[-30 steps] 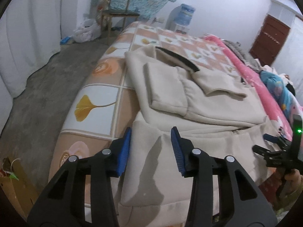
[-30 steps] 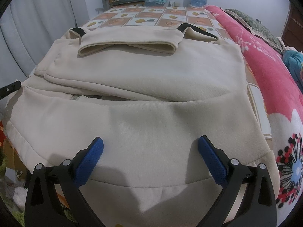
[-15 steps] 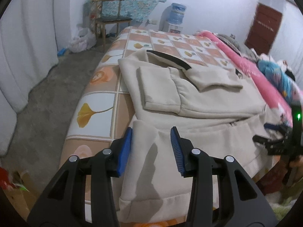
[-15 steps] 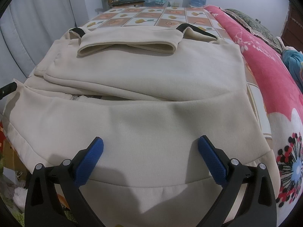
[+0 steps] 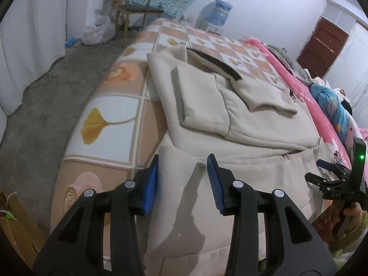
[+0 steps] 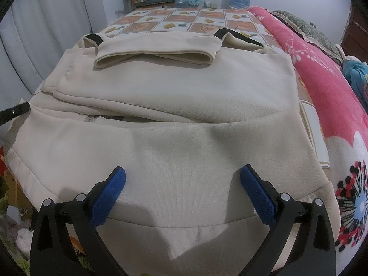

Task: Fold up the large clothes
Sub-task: 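Grasp the side edge of the folded jacket with the left tool, then grasp the opposite side edge with the right tool while the left tool holds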

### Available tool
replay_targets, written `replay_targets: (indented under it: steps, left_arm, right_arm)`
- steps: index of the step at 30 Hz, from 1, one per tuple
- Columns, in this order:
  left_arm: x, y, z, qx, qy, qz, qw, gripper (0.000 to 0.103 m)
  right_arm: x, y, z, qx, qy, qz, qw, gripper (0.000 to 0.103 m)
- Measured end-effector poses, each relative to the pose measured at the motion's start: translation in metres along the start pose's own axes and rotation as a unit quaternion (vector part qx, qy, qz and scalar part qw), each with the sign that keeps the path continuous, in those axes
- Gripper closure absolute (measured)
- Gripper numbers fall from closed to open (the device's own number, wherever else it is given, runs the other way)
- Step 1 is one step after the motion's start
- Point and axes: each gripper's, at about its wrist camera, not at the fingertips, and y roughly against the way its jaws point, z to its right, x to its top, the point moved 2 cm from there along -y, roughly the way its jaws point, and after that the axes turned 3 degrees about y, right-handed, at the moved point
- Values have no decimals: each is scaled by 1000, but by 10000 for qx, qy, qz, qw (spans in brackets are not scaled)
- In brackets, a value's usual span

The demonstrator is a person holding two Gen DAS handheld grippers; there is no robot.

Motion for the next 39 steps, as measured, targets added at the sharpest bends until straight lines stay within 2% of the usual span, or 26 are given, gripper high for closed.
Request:
replay_targets:
  steps: [5, 10, 16, 23, 27, 33, 39]
  left_arm:
    - [-2, 1, 3, 2, -34, -20, 10000, 64]
    - [-11, 14, 20, -96, -458, -45, 9989, 64]
    - [-21, 8, 28, 638, -838, -152, 9943, 65]
    - [-21, 10, 41, 1395, -1212, 29, 9828, 81]
    - [-27, 4, 47, 1725, -1382, -7, 9753, 81]
    - [-26, 1, 45, 1854, -1210, -9, 9752, 81]
    - [-27, 0, 44, 1851, -1164, -27, 9758, 81]
  right_arm:
    - [0, 0, 1, -7, -9, -7, 10000, 6]
    - [0, 0, 1, -5, -8, -4, 10000, 6]
    - [0, 0, 1, -6, -7, -9, 10000, 6]
    - [0, 0, 2, -4, -10, 5, 10000, 6]
    - [-1, 1, 2, -8, -14, 38, 10000, 6]
    - [-1, 4, 5, 109, -40, -131, 9998, 7]
    - [-13, 34, 47, 330, -700, 102, 9970, 7]
